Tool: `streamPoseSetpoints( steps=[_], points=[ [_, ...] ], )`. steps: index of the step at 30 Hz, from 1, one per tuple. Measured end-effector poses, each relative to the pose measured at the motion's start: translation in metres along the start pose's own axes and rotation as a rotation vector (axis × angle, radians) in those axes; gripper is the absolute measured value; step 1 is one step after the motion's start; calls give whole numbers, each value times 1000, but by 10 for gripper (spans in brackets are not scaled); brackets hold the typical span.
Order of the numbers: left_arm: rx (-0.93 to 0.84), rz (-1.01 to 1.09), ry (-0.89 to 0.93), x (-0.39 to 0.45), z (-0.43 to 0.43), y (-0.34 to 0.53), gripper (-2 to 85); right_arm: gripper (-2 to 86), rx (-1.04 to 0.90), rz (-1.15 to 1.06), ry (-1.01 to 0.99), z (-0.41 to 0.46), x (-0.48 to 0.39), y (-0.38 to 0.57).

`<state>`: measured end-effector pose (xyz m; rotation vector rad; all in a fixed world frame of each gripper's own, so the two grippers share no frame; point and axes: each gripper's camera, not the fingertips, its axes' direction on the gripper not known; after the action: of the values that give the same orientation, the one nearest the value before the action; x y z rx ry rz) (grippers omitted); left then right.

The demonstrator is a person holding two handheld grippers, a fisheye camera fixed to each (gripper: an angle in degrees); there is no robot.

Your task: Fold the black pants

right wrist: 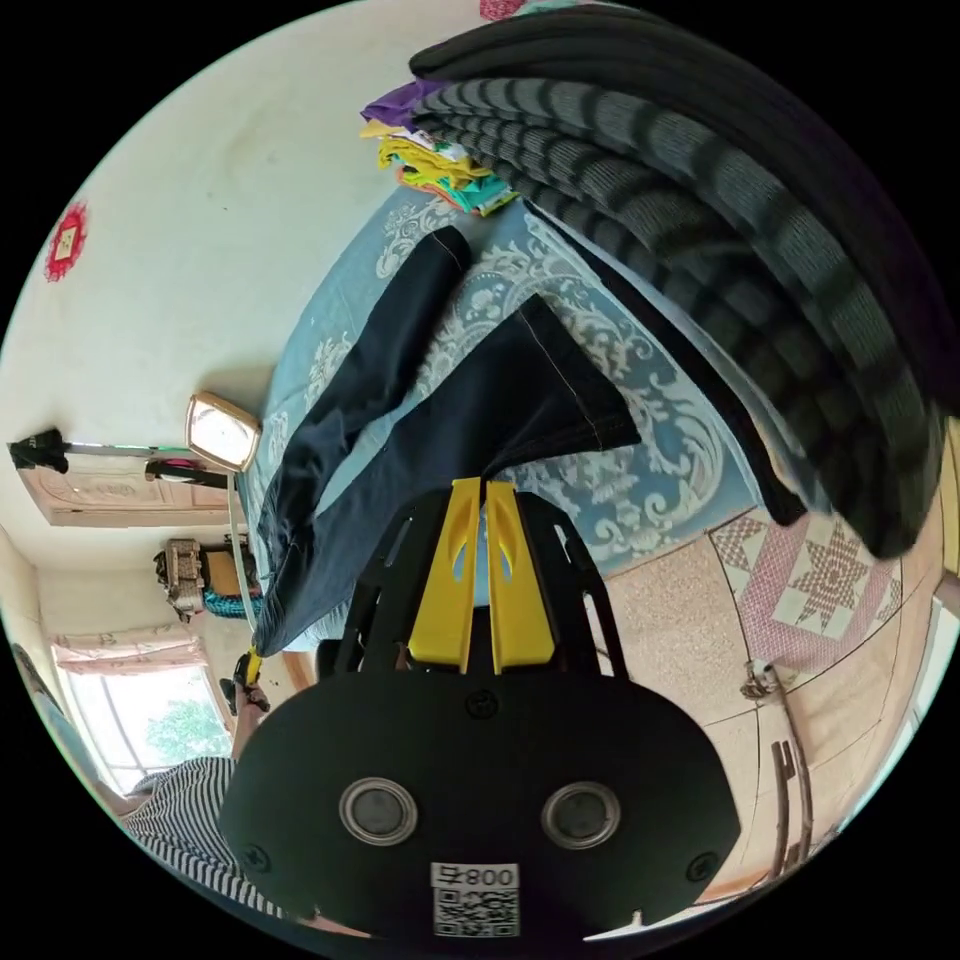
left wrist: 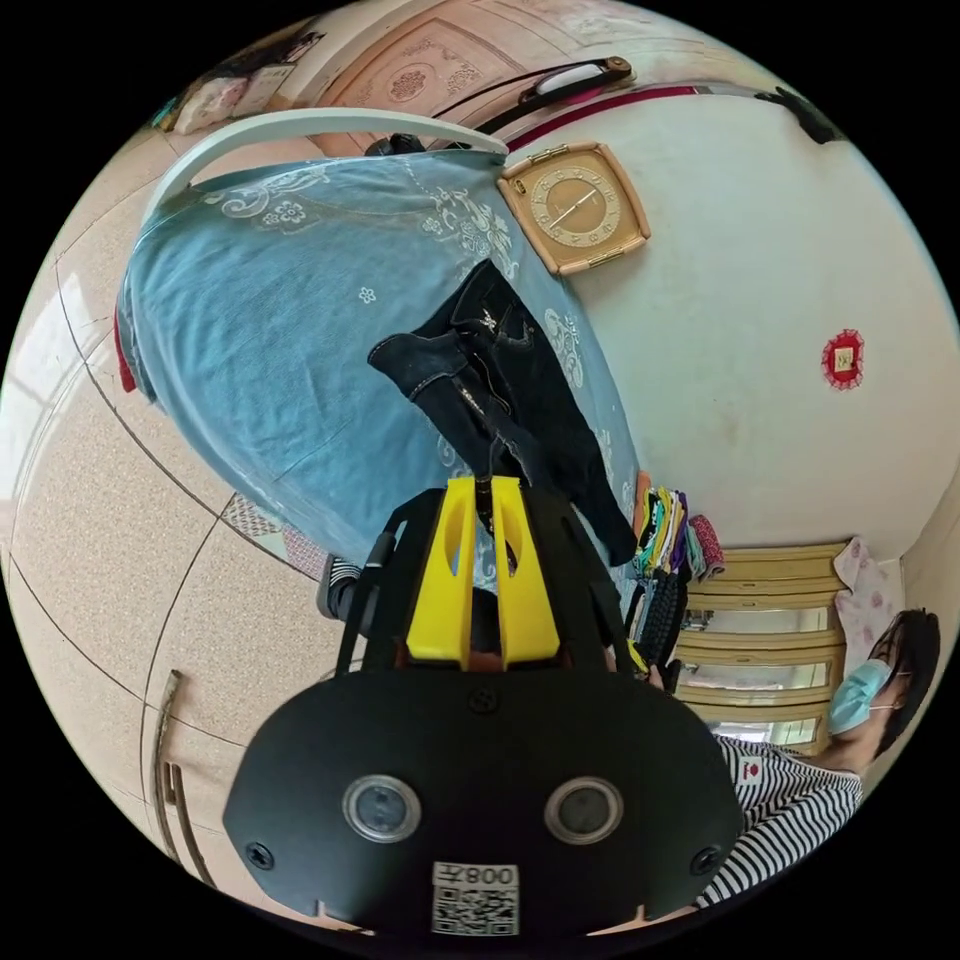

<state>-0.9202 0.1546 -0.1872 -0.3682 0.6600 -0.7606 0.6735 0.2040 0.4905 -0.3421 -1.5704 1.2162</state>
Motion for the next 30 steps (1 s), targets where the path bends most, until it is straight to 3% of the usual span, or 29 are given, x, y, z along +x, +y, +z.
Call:
streamPoseSetpoints(
  steps=[4, 8, 11, 13, 19, 24, 28, 30],
  points=[
    [-68, -119, -21, -10, 40, 7, 39, 7, -33, 121, -5, 27, 45, 50],
    [45, -180, -77, -1, 48, 28, 42, 15, 26, 174, -87, 7, 59, 66],
    [94, -83, -98, 30, 58, 30, 54, 22, 79, 109, -22, -24, 39, 68],
    [37, 33, -97, 64, 85, 20, 66, 28, 112, 38, -12, -35, 17, 59],
    [-290, 651, 14, 253, 261, 5, 98, 55, 88, -137, 6, -4, -66, -24],
    [-482, 1205, 67, 427, 419, 62, 118, 49, 150, -209, 50, -37, -79, -23],
    [-497, 1524, -61, 502, 497, 112, 127, 55, 137, -211, 12, -59, -44, 2],
    [-498, 1758, -234, 533, 546, 146, 116, 55, 106, -206, -17, -51, -31, 5]
  ],
)
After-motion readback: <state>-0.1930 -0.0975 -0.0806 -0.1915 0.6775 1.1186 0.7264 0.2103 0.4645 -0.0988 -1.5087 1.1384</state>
